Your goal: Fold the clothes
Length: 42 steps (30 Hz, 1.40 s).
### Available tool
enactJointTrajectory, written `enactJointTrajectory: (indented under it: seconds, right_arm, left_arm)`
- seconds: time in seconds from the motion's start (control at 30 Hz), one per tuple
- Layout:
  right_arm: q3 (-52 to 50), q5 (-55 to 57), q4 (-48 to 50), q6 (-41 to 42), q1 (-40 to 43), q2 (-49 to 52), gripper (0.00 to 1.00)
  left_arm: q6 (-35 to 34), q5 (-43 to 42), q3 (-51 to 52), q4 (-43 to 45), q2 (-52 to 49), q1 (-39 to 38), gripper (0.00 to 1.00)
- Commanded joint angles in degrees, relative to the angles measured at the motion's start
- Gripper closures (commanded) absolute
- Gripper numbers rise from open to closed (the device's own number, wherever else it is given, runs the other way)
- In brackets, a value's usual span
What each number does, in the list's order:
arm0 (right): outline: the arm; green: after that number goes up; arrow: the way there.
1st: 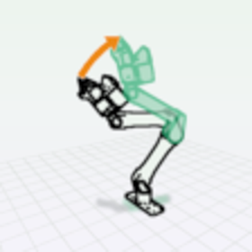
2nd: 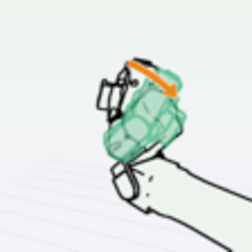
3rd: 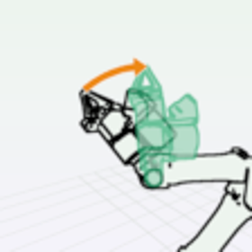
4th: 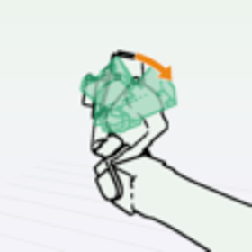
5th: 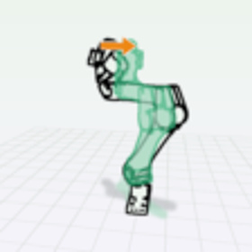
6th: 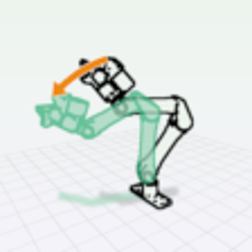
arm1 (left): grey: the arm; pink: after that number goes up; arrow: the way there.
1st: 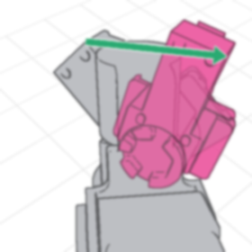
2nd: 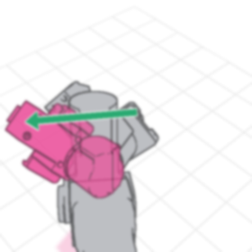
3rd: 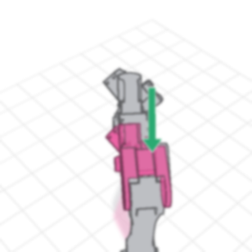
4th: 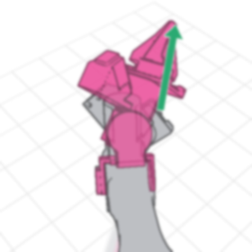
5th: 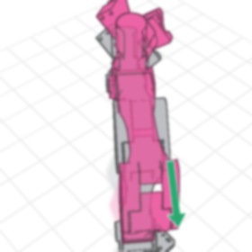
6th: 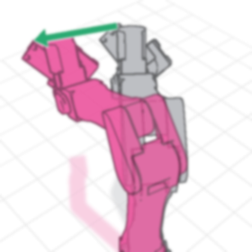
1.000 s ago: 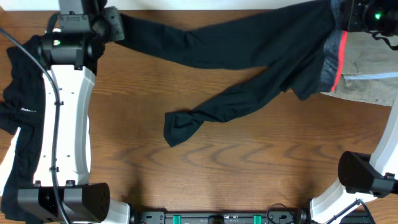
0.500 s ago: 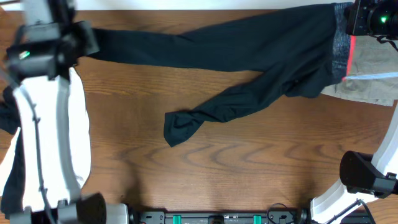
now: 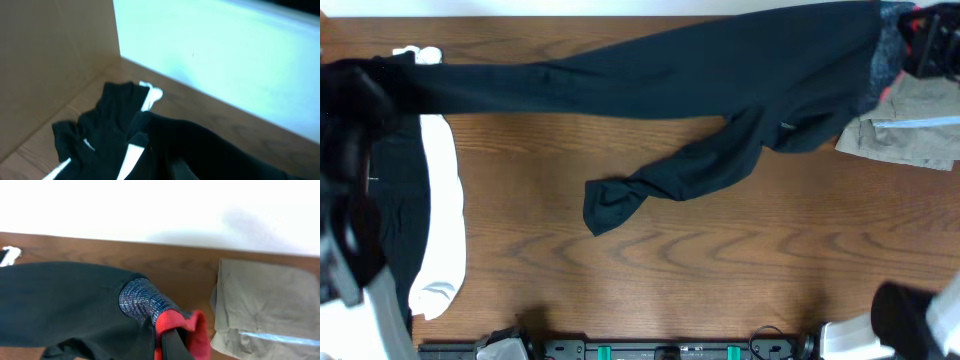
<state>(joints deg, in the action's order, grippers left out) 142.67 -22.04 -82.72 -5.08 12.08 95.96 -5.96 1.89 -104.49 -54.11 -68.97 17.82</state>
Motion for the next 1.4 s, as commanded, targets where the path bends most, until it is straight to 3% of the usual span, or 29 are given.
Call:
enactJointTrajectory:
  seconds: [0.0, 0.23, 0.43, 0.7, 0.9, 1.13, 1.37]
  right_arm:
    - [0.5, -0.5, -0.4, -0.8, 0.6, -7.7, 0.99]
    - [0.5, 6.8, -1.4, 0.4, 0.7, -15.6, 0.99]
    - [0.5, 7.9, -3.8, 1.2, 0.7, -13.0, 0.99]
    - [0.5, 3.3, -4.2, 1.2, 0.6, 1.6, 0.99]
    - [0.5, 0.7, -1.2, 0.7, 0.6, 14.5, 0.99]
    - [0.5, -2.3, 6.4, 0.1, 0.2, 29.1, 0.99]
    - [0.5, -2.5, 13.4, 0.5, -1.4, 39.9, 0.99]
  left_arm:
    - [0.3, 0.8, -0.4, 0.0, 5.1, 1.2, 0.94]
    - [0.2, 5.3, -0.4, 0.0, 12.5, 3.5, 0.94]
    - [-0.4, 5.2, -0.2, -1.0, 9.7, 3.7, 0.94]
    - [-3.0, 4.7, 0.0, -2.8, -5.2, 3.7, 0.94]
    - [-3.4, -0.6, 0.0, -1.6, -19.5, 3.6, 0.94]
    - [-3.4, -7.3, 0.0, 4.6, -35.2, 3.0, 0.94]
    - [-3.4, -7.5, 0.0, 13.0, -46.1, -0.9, 0.94]
